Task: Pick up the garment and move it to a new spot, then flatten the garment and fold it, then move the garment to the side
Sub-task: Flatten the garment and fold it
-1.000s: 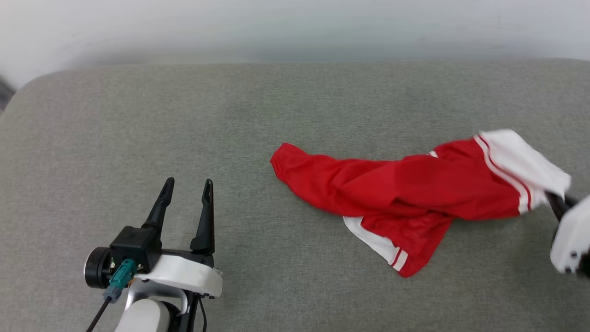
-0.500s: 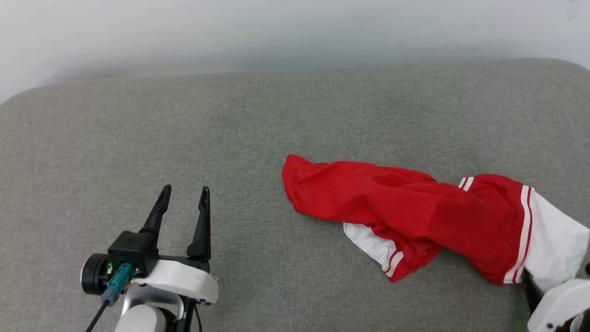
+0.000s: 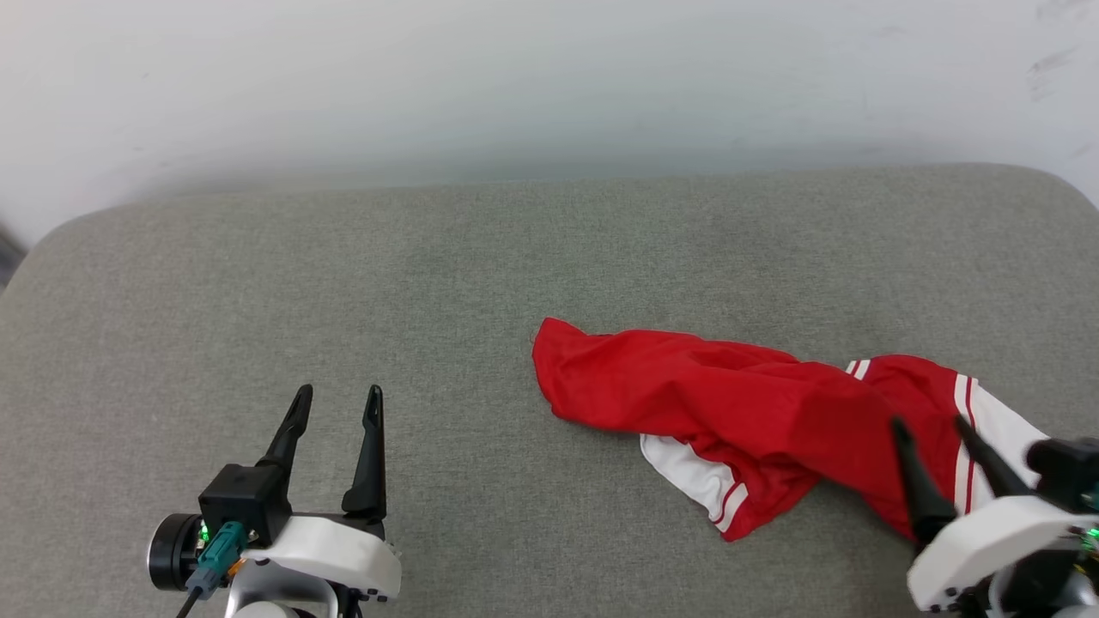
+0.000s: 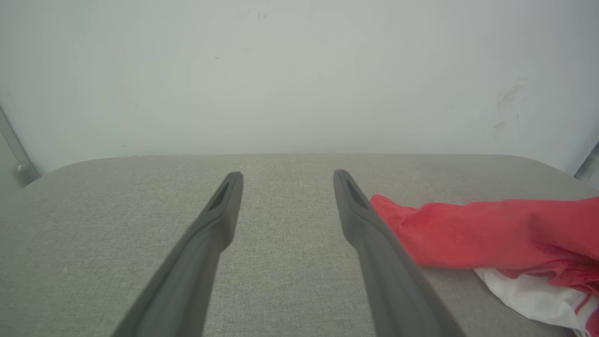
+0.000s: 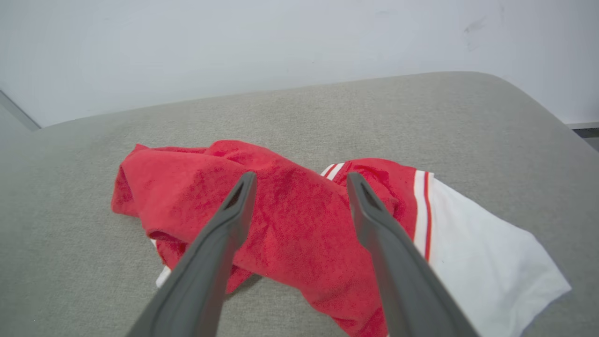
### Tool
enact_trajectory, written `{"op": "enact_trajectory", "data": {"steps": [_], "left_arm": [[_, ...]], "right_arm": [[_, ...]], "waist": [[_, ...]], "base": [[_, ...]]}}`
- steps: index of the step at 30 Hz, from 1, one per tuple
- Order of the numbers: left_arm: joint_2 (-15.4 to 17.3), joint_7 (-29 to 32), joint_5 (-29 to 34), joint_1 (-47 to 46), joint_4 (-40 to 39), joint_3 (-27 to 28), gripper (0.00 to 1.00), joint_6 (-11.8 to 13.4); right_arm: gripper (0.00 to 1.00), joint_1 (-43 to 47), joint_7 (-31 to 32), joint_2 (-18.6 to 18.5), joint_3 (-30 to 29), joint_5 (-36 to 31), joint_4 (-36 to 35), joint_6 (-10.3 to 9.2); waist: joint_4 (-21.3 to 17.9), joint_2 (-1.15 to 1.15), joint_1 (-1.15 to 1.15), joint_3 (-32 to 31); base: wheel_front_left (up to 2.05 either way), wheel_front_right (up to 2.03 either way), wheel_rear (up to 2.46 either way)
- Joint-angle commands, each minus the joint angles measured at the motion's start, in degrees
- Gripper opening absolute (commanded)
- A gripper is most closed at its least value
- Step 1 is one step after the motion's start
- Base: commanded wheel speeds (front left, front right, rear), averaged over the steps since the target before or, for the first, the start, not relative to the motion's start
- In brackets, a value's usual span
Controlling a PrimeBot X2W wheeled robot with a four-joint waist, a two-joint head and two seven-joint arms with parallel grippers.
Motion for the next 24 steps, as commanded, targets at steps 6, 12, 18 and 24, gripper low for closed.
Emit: {"op": "enact_trajectory", "data": {"steps": [6, 12, 18, 24], "left_arm": [[0.0, 0.2, -0.1, 0.1, -0.9, -0.5, 1.0, 0.3], [-0.5, 0.2, 0.2, -1.8, -1.3, -1.7, 1.0, -0.4], [-1.2, -0.2, 0.5, -4.0, -0.9, -2.4, 1.0, -0.9], [-2.0, -0.7, 1.2, -7.5, 0.5, -3.5, 1.0, -2.1]], "right_arm": [[1.0, -4.2, 14.4, -7.3, 11.4, 5.0, -3.9, -0.02], [1.0, -13.1, 28.6, -14.5, 21.6, 10.6, -4.4, -0.02], [1.0, -22.9, 36.0, -18.3, 30.2, 13.5, -3.1, -0.02], [1.0, -31.2, 41.6, -20.0, 38.4, 15.3, 2.1, -0.02]], "waist": [[-0.5, 0.0, 0.0, 0.2], [1.4, 0.0, 0.0, 2.5], [4.3, 0.0, 0.0, 6.4], [7.0, 0.0, 0.0, 9.6]], "base": [[0.0, 0.0, 0.0], [0.0, 0.0, 0.0], [0.0, 0.0, 0.0], [0.0, 0.0, 0.0]]}}
